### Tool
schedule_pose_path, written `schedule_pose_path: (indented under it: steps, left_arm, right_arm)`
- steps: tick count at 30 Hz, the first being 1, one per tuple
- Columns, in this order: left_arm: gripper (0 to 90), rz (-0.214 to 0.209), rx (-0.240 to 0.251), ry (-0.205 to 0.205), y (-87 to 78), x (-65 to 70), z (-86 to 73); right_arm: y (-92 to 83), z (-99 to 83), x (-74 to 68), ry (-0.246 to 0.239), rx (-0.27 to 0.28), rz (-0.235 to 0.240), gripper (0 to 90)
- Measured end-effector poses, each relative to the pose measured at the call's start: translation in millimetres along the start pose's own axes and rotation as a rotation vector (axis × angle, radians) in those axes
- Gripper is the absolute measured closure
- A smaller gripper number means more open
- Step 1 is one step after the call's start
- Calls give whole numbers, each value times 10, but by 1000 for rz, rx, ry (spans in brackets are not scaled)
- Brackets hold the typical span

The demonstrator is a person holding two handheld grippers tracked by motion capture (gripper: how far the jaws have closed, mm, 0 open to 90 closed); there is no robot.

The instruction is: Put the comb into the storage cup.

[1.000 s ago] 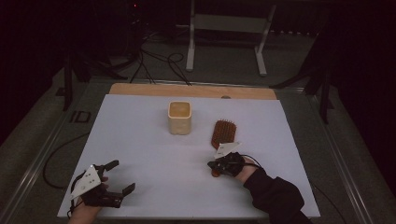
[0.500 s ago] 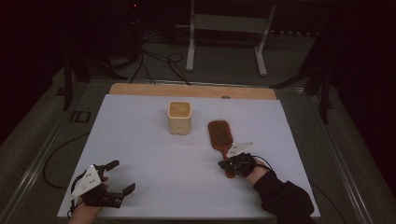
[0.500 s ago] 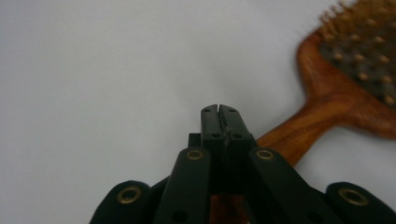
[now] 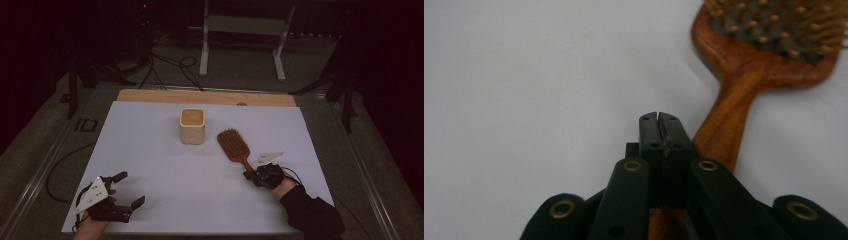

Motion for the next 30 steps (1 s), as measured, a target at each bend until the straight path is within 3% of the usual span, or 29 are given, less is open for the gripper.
schedule_pose_path:
  steps: [21, 28, 30]
  left_arm:
    - [0, 3, 0, -4, 0, -9, -3]
    - [0, 4, 0, -4, -2, -10, -2]
    - [0, 3, 3, -6, -1, -10, 3]
  right_arm:
    - [-154, -191, 301, 51, -13, -68, 900]
    - [-164, -196, 292, 52, -11, -58, 900]
    - [-208, -137, 248, 31, -2, -54, 900]
Point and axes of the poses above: each handheld gripper's, and its own axes: y roughly forward along the jaws, z roughly out of its top, x roughly to its right, the point moved 9 cm from there along y, roughly forward along the jaws, and after that the axes turned 5 degrees about -z, right-handed, at the moved point
